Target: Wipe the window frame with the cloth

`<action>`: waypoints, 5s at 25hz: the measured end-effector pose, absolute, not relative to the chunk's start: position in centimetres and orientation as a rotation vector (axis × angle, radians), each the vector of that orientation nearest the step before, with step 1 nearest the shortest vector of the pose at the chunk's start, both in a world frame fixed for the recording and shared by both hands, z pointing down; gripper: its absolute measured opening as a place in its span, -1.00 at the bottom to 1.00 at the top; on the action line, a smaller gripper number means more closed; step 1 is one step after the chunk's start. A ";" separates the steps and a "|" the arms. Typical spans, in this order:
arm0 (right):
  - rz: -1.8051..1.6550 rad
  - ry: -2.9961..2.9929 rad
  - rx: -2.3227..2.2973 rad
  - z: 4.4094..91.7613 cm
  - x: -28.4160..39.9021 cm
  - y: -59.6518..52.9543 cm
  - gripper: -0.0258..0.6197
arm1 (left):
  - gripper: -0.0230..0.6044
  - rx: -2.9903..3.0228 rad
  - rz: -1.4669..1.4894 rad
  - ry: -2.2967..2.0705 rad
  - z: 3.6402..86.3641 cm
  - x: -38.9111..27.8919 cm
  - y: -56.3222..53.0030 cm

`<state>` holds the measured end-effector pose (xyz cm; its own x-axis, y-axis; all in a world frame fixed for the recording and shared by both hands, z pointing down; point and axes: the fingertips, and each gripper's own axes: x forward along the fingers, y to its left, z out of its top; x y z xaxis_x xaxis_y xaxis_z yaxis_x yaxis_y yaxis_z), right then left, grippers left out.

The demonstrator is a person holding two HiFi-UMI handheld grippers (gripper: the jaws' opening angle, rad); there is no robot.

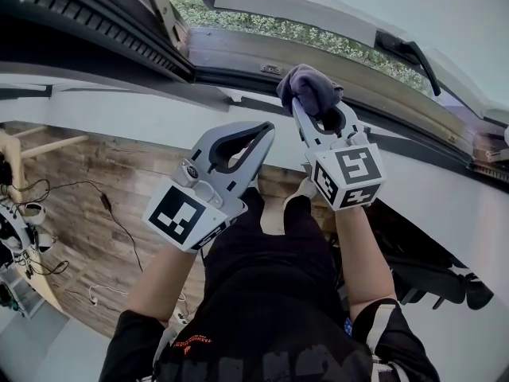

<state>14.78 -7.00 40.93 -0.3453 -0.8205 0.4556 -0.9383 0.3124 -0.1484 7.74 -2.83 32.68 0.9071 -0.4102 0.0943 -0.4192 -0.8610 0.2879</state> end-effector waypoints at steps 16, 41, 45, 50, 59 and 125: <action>0.455 -2.388 1.567 35.7 11.4 -7.7 -0.57 | -0.86 2.777 -0.009 -0.700 30.7 4.4 -3.7; -0.170 -2.642 1.427 16.9 -0.9 -12.1 -0.57 | -0.86 2.822 -0.162 -0.994 23.2 -5.9 -7.0; -0.223 -2.641 1.436 15.5 -1.4 -12.5 -0.57 | -0.86 2.819 -0.171 -0.997 23.1 -6.2 -7.0; -0.213 -2.629 1.428 16.0 -1.7 -13.0 -0.57 | -0.86 2.811 -0.175 -1.006 23.3 -6.6 -7.0; -0.172 -2.612 1.415 18.5 -2.2 -13.1 -0.57 | -0.86 2.775 -0.155 -1.006 25.1 -6.9 -6.8; 0.157 -2.330 1.331 42.1 -2.8 -12.0 -0.57 | -0.86 2.617 -0.016 -0.900 36.1 -6.8 -4.5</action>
